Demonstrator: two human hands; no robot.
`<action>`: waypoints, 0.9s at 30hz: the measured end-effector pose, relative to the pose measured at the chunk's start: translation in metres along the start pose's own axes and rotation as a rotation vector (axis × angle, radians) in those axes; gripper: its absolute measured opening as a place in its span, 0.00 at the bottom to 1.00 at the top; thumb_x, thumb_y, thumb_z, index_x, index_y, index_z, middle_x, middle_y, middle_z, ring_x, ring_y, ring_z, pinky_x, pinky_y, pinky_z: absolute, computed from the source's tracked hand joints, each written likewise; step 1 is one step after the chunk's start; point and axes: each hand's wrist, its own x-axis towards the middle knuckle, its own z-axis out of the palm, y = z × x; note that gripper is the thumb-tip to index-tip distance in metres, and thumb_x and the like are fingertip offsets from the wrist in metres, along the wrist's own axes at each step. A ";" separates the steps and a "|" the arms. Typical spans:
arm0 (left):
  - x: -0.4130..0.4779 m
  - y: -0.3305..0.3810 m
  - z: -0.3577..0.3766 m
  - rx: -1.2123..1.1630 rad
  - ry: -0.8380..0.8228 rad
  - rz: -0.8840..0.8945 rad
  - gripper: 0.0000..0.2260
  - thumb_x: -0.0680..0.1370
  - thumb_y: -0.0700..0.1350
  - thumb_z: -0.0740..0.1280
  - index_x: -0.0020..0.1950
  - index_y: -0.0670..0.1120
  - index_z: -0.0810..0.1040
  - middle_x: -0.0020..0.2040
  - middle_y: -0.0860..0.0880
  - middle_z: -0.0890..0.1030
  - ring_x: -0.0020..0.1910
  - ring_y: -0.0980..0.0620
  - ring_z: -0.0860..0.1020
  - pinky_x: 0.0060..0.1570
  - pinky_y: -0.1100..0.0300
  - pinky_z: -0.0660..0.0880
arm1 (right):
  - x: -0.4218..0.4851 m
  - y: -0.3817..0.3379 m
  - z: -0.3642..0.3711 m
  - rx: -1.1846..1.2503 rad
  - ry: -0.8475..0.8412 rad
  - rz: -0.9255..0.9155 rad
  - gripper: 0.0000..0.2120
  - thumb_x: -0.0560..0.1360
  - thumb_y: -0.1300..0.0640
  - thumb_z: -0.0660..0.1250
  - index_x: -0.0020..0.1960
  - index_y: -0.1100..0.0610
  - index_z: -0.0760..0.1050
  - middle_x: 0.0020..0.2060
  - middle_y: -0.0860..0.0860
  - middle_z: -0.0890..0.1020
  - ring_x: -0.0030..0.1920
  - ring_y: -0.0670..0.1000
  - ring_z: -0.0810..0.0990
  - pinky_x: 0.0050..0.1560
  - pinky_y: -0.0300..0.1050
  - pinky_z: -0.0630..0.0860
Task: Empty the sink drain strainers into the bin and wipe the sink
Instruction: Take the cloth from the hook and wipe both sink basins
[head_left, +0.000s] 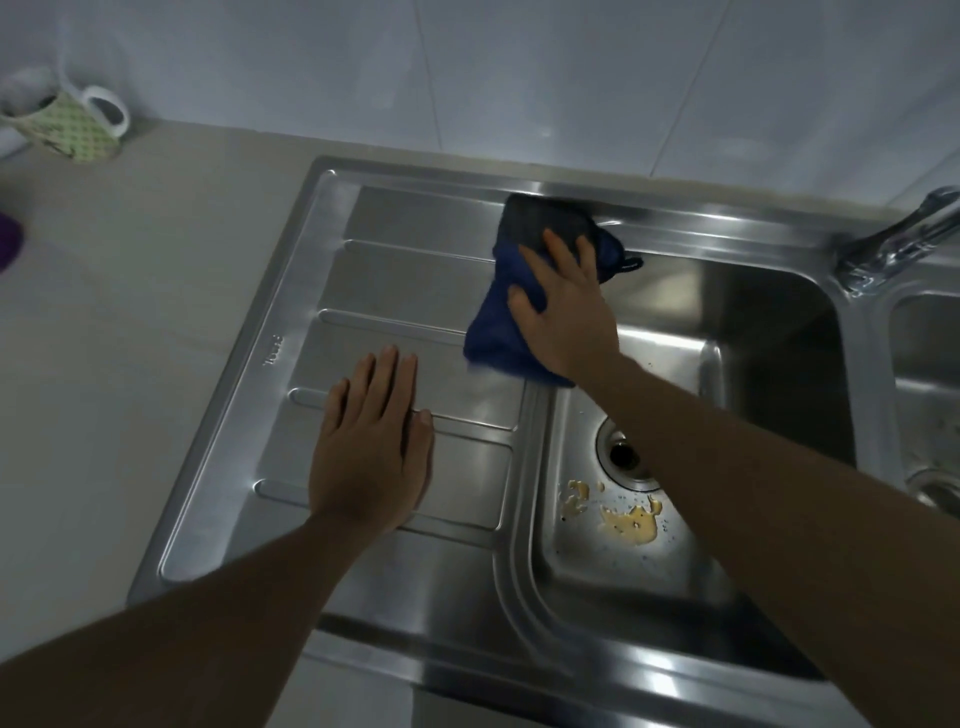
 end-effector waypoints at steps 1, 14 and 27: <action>0.000 0.000 0.001 0.002 0.001 0.000 0.28 0.83 0.54 0.46 0.81 0.45 0.56 0.81 0.44 0.57 0.81 0.44 0.54 0.78 0.44 0.53 | 0.010 -0.001 -0.001 0.043 0.020 0.063 0.26 0.82 0.48 0.58 0.78 0.53 0.63 0.80 0.54 0.57 0.79 0.63 0.47 0.77 0.58 0.52; -0.001 -0.004 0.006 -0.006 0.015 0.009 0.27 0.84 0.52 0.43 0.82 0.45 0.55 0.82 0.45 0.56 0.81 0.46 0.53 0.79 0.45 0.52 | -0.086 -0.018 0.017 0.308 -0.044 0.223 0.29 0.84 0.44 0.53 0.81 0.45 0.45 0.81 0.51 0.50 0.71 0.60 0.70 0.67 0.55 0.68; -0.007 0.011 0.005 -0.028 -0.045 -0.053 0.28 0.83 0.54 0.40 0.82 0.45 0.48 0.83 0.45 0.49 0.82 0.45 0.48 0.79 0.46 0.46 | -0.207 -0.019 0.014 0.822 -0.368 0.412 0.24 0.81 0.43 0.54 0.76 0.35 0.55 0.65 0.39 0.69 0.61 0.37 0.71 0.62 0.34 0.63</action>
